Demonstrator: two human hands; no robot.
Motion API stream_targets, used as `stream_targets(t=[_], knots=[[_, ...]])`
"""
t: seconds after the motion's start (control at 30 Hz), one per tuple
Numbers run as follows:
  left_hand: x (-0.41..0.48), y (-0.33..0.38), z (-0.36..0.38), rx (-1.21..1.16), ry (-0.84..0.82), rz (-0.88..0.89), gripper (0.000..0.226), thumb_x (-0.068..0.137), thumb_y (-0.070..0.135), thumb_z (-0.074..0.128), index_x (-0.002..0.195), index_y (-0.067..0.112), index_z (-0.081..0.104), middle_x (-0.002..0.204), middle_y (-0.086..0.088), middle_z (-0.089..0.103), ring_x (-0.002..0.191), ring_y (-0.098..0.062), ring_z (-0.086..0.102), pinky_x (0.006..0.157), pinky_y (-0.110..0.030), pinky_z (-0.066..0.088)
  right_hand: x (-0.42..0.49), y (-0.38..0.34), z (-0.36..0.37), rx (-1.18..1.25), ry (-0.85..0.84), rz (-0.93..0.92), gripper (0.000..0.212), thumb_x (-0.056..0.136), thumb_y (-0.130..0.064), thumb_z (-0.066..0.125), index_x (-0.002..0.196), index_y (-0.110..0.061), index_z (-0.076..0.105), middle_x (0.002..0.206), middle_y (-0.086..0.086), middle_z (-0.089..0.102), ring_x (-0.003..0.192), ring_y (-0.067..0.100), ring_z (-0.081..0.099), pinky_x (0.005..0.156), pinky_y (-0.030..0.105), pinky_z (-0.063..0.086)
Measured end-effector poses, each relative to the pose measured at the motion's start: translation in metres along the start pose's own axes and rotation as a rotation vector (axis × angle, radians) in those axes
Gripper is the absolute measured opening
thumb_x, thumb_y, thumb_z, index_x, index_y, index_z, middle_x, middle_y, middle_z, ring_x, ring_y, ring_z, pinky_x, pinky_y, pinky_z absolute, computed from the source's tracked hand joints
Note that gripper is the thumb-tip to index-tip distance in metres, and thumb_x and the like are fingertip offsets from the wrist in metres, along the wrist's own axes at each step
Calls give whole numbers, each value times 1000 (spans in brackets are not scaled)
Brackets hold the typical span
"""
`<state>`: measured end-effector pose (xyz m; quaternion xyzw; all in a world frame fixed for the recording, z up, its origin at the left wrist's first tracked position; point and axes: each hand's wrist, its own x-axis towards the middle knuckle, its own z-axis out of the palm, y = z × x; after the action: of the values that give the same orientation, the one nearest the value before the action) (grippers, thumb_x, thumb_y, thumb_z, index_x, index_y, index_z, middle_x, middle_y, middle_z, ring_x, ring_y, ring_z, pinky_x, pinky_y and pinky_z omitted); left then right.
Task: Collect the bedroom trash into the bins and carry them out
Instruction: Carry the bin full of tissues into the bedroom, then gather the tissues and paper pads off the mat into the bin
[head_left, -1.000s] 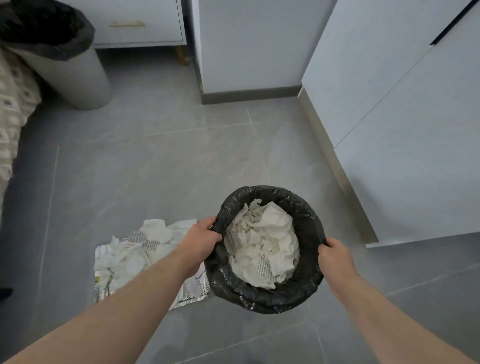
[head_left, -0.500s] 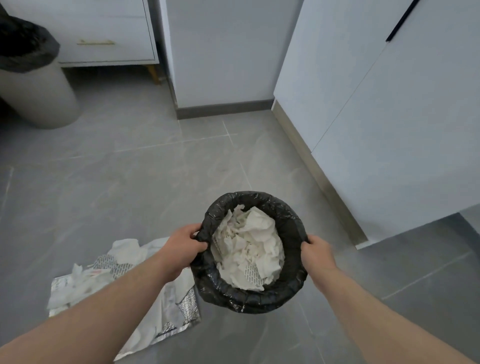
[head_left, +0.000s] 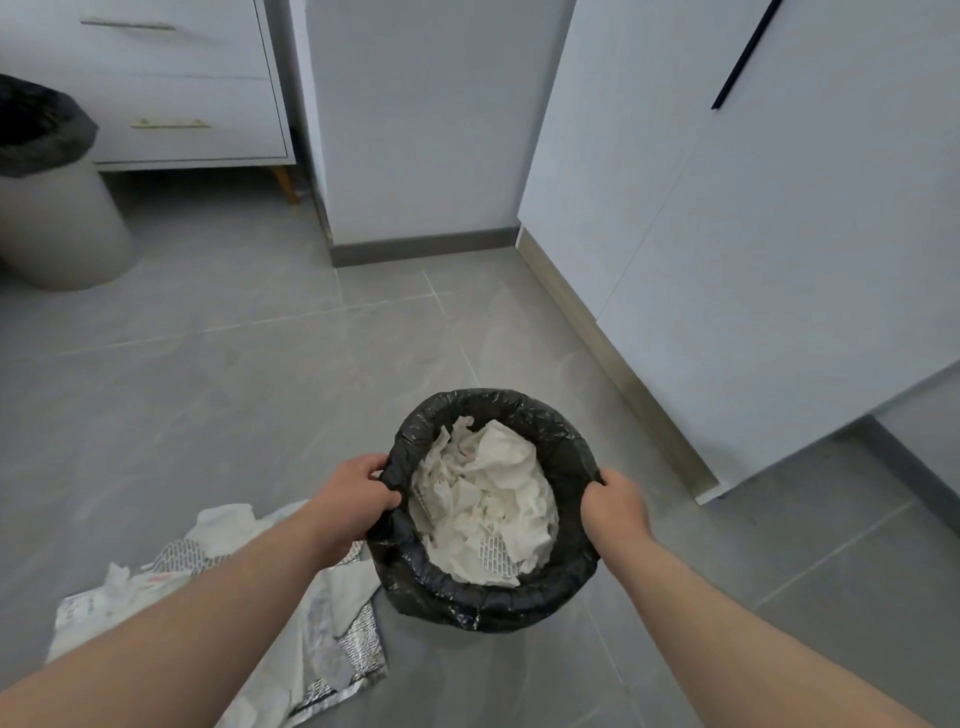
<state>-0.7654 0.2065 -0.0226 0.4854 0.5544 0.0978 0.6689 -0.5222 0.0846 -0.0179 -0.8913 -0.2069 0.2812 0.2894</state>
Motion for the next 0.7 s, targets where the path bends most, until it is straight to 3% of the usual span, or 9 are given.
stream_targets(t=[0.13,0.23,0.3,0.33,0.4,0.47,0.57,0.7], knots=[[-2,-1,4,37,46,31,38,84,-9,50,116,10,60,94,-17,69,78,-32,67,70,-37,55,-2,2,-1,-35,5,-2,25,84,-1,35,64,-14,43,69,4,48,62,19,43,51,29,29],[-10,4,3,64,58,57,49,87,3,57,134,10,47,104,-16,66,81,-28,66,69,-34,53,-5,0,-6,-105,-3,-28,22,88,-6,36,70,-14,44,74,4,48,63,18,43,54,29,31],[-23,13,-4,164,89,101,60,88,18,61,142,13,36,123,-15,56,94,-26,62,75,-37,53,-10,-6,-11,-199,-6,-75,17,91,-17,39,95,-10,54,97,7,55,84,25,54,69,31,43],[-32,20,-10,248,128,144,63,88,25,62,144,15,34,132,-15,51,104,-27,59,84,-40,53,-12,-9,-12,-244,8,-126,26,90,-22,41,109,-8,53,108,8,56,97,28,55,80,35,46],[-56,35,-29,375,216,249,62,89,32,60,144,18,35,142,-13,45,122,-27,52,101,-44,44,-22,-20,-13,-254,29,-287,37,88,-28,44,120,-11,51,119,8,56,109,29,53,93,44,48],[-85,50,-55,440,285,344,55,92,32,55,143,18,37,144,-9,45,128,-24,49,107,-40,38,-41,-39,-12,-231,2,-468,41,89,-28,44,127,-15,49,126,5,56,117,26,51,100,46,46],[-133,58,-99,475,375,425,45,94,27,52,137,16,45,136,-8,53,119,-22,54,105,-39,40,-74,-73,-6,-217,-88,-639,44,94,-27,45,137,-16,45,138,3,50,129,24,44,108,42,39],[-194,31,-151,537,438,434,33,95,25,50,127,17,55,111,2,60,95,-15,58,90,-31,43,-123,-109,19,-258,-194,-789,43,97,-24,46,140,-18,44,145,1,45,136,19,38,111,35,33]])
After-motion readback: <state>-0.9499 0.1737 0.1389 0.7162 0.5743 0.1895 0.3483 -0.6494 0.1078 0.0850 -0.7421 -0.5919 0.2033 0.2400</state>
